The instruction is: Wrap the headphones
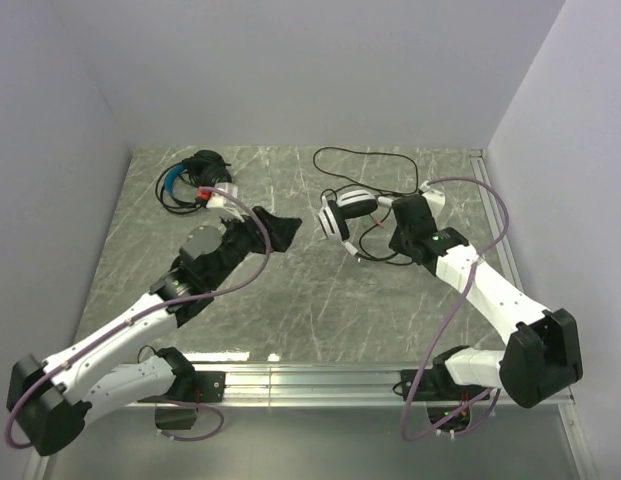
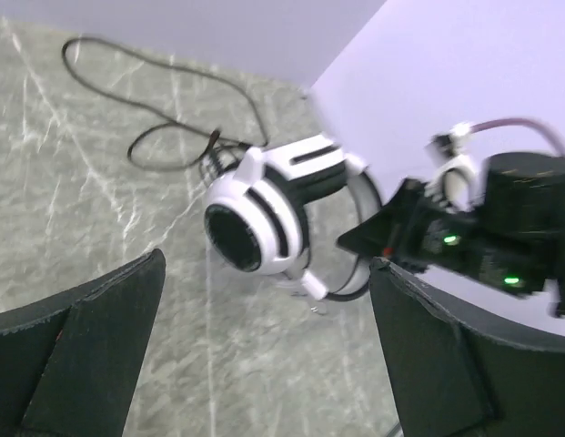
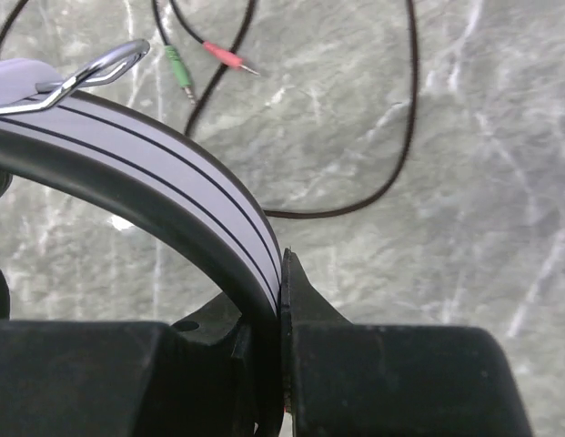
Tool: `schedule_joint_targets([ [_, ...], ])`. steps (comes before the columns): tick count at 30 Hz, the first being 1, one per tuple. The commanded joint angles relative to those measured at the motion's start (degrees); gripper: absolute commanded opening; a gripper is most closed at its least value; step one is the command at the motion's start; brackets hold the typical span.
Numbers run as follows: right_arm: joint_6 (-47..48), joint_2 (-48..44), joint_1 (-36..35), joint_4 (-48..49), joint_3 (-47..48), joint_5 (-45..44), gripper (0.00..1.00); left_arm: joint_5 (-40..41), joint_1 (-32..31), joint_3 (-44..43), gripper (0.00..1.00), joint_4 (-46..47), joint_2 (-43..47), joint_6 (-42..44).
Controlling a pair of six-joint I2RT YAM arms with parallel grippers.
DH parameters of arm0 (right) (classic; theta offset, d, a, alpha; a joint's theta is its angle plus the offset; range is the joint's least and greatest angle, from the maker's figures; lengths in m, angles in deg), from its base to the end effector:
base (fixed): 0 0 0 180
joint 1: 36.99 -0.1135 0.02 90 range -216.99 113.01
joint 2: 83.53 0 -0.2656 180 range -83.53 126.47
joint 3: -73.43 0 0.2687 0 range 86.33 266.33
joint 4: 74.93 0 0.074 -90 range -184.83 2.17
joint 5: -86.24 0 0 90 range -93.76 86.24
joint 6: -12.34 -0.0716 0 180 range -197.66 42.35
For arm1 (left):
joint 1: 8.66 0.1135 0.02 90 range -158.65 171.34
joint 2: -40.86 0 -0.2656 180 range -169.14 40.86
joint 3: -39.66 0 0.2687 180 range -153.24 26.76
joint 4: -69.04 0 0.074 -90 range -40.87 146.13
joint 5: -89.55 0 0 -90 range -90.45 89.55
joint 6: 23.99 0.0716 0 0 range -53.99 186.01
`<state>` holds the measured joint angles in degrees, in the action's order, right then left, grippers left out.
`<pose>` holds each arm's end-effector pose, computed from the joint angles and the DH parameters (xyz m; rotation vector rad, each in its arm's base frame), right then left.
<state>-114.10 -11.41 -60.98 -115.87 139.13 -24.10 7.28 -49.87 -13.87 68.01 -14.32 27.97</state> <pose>0.2852 0.0997 0.2324 0.4145 2.2968 0.0964 0.2183 -0.1784 0.3170 -0.0625 1.7026 -0.9463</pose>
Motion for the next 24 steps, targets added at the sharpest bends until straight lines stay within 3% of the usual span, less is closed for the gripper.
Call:
schedule_joint_targets([
  [1,2.52,-3.3,0.26,1.41,0.82,-0.4,0.0,-1.49,0.08,-4.0,0.99,-1.74,2.88,1.84],
  [5,3.05,-5.22,0.43,-0.36,1.96,-0.41,0.0,-1.57,0.08,-8.86,0.99,-7.04,2.0,1.83],
  [8,3.84,-9.26,0.87,-1.41,3.01,1.87,0.0,-2.1,0.6,-7.02,0.99,-4.42,3.05,2.71],
  [11,3.84,-14.27,2.1,-4.13,5.11,3.9,0.0,-5.6,5.77,-5.79,0.99,-3.71,2.88,-0.62],
  [16,4.45,-19.64,4.39,-10.28,10.83,9.16,0.0,-23.85,19.39,-1.13,0.99,7.88,-1.14,-8.26],
  [21,3.4,-21.67,4.83,-14.67,19.53,13.82,0.0,-30.65,19.94,-0.95,0.99,19.56,-8.27,-8.01],
  [24,2.44,-20.97,5.0,-17.75,26.2,16.38,0.0,-37.25,19.94,-0.86,0.99,31.08,-13.01,-8.01],
])
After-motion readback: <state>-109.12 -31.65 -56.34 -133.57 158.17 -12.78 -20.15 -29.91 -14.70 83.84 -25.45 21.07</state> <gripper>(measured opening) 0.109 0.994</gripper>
